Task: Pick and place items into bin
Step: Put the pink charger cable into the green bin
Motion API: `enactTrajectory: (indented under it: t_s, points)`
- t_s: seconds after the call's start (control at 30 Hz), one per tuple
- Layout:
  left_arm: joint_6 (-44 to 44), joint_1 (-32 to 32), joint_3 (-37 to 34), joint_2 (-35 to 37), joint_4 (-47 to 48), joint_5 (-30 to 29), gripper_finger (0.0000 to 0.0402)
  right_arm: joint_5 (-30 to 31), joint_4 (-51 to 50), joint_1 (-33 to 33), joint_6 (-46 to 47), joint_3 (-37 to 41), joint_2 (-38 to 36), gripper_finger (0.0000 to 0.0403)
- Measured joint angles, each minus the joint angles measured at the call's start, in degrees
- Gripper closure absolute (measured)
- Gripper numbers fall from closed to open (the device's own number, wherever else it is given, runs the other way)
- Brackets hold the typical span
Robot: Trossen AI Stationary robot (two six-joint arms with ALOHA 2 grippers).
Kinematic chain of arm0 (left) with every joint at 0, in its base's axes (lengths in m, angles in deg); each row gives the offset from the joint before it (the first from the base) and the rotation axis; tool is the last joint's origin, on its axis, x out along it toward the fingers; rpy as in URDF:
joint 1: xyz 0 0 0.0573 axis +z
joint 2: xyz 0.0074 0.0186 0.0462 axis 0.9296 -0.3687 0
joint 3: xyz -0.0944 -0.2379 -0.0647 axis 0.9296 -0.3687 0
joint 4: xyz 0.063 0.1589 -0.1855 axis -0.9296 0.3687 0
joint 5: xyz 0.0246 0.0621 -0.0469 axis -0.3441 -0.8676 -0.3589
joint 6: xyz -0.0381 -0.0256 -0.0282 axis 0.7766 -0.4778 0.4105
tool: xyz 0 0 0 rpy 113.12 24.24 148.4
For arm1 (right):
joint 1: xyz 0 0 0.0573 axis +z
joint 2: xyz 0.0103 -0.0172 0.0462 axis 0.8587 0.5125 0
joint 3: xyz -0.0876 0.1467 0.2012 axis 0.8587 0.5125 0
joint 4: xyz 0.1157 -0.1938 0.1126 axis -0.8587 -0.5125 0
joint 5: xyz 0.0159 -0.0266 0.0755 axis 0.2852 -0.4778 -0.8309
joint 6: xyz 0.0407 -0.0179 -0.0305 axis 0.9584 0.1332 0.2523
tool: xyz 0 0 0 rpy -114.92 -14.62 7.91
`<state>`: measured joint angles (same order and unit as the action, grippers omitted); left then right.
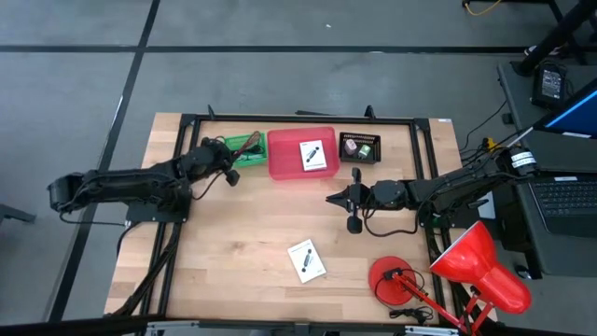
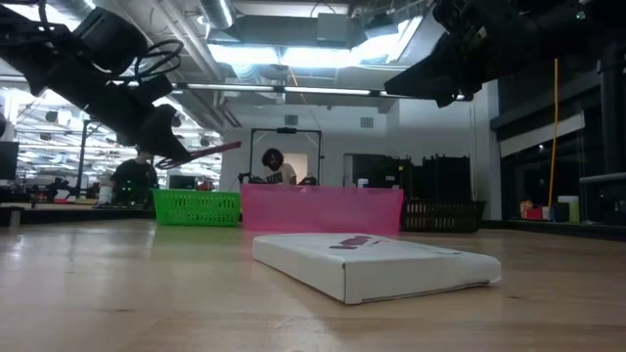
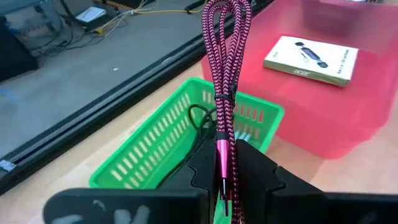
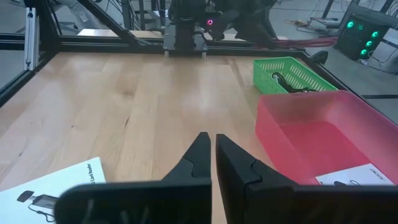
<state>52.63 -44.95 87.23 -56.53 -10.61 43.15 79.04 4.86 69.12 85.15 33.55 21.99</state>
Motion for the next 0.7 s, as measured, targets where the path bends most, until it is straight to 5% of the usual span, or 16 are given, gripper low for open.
enactTrajectory:
  t_s: [0.23,0.7]
  points:
    - [0.2,4.6,0.6,0.0,1.0,8.3,0.0368,0.0,0.0,-0.3,0.0,0.0,0.0,0.0395]
    - [-1.1,8.7,11.0,-9.6,13.9,8.4,0.0368,0.0,-0.1,-1.3,0.2,0.0,0.0,0.0395]
